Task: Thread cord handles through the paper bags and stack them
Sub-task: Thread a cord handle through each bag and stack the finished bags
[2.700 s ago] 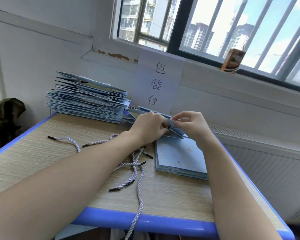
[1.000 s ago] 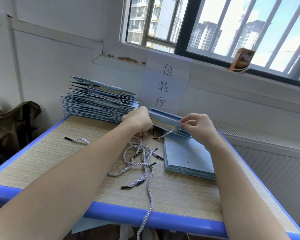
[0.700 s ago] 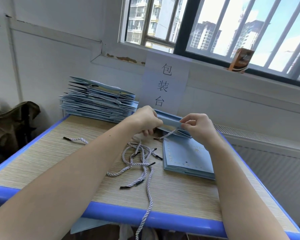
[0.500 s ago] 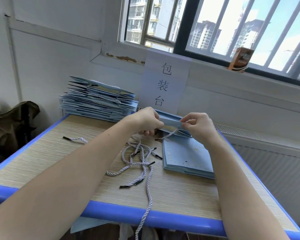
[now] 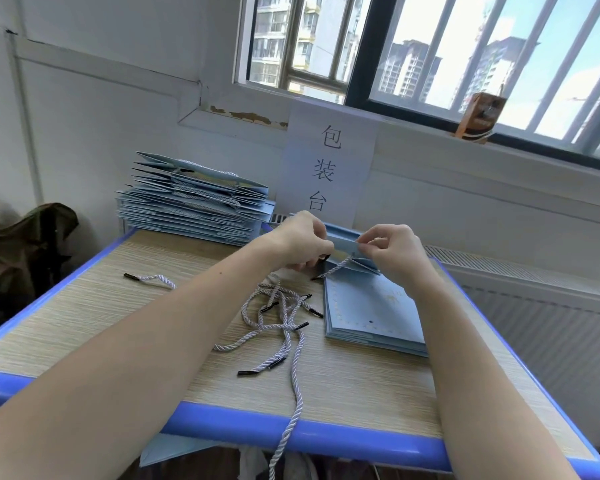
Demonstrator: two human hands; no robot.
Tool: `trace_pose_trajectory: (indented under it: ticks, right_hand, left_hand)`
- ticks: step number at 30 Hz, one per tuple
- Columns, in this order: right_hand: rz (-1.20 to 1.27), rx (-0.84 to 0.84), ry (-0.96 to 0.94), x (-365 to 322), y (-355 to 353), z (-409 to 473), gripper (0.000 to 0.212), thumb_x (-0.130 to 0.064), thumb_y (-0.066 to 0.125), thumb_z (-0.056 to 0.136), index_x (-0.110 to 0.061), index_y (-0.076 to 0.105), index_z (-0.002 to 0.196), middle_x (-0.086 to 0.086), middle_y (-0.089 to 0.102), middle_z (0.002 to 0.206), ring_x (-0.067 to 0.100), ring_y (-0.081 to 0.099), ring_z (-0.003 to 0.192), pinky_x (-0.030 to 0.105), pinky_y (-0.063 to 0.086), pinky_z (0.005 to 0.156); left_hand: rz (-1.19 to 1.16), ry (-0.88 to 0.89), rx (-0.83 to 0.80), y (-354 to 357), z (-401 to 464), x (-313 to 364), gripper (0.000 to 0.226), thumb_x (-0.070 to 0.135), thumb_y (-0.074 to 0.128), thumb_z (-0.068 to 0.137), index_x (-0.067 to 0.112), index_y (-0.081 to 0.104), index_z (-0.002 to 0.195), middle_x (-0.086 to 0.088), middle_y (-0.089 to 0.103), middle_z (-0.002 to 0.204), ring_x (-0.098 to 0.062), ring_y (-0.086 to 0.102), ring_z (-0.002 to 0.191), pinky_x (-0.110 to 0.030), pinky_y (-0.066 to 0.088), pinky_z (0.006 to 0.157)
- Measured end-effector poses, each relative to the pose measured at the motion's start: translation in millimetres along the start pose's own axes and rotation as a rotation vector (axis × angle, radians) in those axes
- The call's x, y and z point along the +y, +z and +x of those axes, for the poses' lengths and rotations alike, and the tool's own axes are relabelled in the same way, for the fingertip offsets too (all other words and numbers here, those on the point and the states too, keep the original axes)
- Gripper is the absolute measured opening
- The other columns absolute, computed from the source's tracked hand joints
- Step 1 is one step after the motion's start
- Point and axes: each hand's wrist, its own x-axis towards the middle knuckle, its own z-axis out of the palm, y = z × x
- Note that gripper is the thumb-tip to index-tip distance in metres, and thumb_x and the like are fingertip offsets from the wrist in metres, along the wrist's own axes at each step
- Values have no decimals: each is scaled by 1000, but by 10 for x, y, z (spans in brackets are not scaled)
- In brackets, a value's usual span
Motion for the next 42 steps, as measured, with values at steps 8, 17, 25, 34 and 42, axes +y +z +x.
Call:
trace_pose_trajectory:
  ticks: [8, 17, 25, 34, 42]
  right_hand:
    - [-6, -31, -21, -35, 34, -24, 7, -14, 70, 92, -18, 75, 94, 1, 76, 88, 2, 59, 70, 18, 41, 57]
    - [0, -35, -30, -23, 37, -18, 3, -16, 72, 90, -18, 75, 89, 0, 76, 81, 9, 59, 68, 14, 43, 53]
    - [16, -47, -23, -36, 18, -24, 9, -15, 71, 91, -22, 73, 87, 0, 76, 85, 10, 60, 72, 23, 44, 59]
    - [6, -66, -21, -59, 40, -28, 5, -17, 70, 92, -21, 73, 91, 0, 75, 88, 8, 62, 78, 22, 44, 62]
    - [12, -92, -22, -60, 37, -20, 5, -16, 71, 92, -20, 73, 91, -1, 75, 87, 7, 63, 80, 21, 44, 64]
  left_hand:
    - [463, 138, 262, 146, 61, -84, 9, 28, 61, 95, 23, 63, 88, -1, 66, 95, -24, 61, 92, -36, 47, 79]
    - [522, 238, 106, 199, 46, -74, 16, 31, 65, 90, 30, 72, 105, 4, 68, 107, -21, 61, 99, -31, 43, 80]
    - [604, 236, 319, 47, 104, -93, 13, 25, 61, 94, 23, 73, 98, -1, 70, 100, -26, 64, 93, -32, 39, 75]
    - [786, 229, 483, 144, 188, -193, 9, 11, 60, 90, 19, 59, 86, -1, 60, 92, -28, 65, 84, -32, 35, 66]
    - [862, 281, 505, 188, 187, -176, 32, -2, 54, 88, 22, 41, 105, -3, 65, 90, -32, 66, 83, -34, 32, 61]
